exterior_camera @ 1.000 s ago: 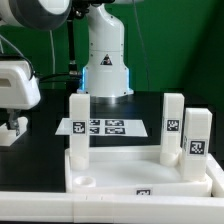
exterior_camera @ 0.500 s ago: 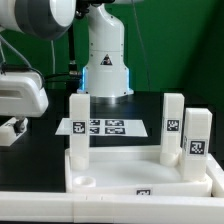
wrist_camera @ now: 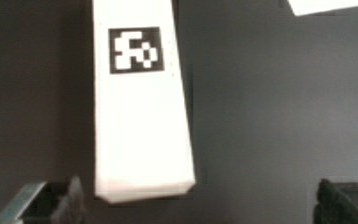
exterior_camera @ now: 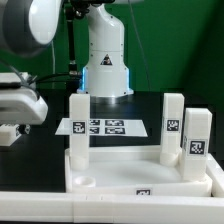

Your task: Assemble desk

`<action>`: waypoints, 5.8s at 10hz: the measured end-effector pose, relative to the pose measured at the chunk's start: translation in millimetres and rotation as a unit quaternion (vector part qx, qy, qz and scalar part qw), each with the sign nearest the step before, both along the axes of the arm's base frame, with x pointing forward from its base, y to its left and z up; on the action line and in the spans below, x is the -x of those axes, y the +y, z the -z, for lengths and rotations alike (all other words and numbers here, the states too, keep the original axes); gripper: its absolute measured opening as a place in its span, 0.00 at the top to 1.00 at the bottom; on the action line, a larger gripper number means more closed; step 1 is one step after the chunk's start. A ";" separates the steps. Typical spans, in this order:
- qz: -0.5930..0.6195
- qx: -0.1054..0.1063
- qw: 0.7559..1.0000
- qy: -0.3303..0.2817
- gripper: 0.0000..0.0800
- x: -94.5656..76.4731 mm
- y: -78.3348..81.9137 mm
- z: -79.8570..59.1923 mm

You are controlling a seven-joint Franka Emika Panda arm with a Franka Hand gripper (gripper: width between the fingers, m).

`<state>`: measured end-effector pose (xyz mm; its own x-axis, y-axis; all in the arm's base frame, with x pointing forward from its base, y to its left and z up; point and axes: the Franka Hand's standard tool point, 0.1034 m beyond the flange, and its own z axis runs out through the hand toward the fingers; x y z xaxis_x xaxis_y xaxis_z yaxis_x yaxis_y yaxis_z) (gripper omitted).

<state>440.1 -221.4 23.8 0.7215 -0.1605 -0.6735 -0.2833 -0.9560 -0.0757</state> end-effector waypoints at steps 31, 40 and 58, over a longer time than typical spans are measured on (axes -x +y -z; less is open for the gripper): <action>-0.010 0.040 0.999 -0.036 0.63 -67.1 7.3 -74.0; -0.012 0.134 0.926 -0.352 0.63 -137.2 39.8 -115.2; -0.059 0.177 0.825 -0.533 0.63 -204.3 116.3 -140.7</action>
Offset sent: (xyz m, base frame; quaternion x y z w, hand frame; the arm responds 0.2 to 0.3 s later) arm 0.0000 0.0000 0.0000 0.0000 -0.1938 0.0000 0.9810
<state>644.4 -105.2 164.5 0.8986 -0.0968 0.4278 -0.1394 -0.9878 0.0692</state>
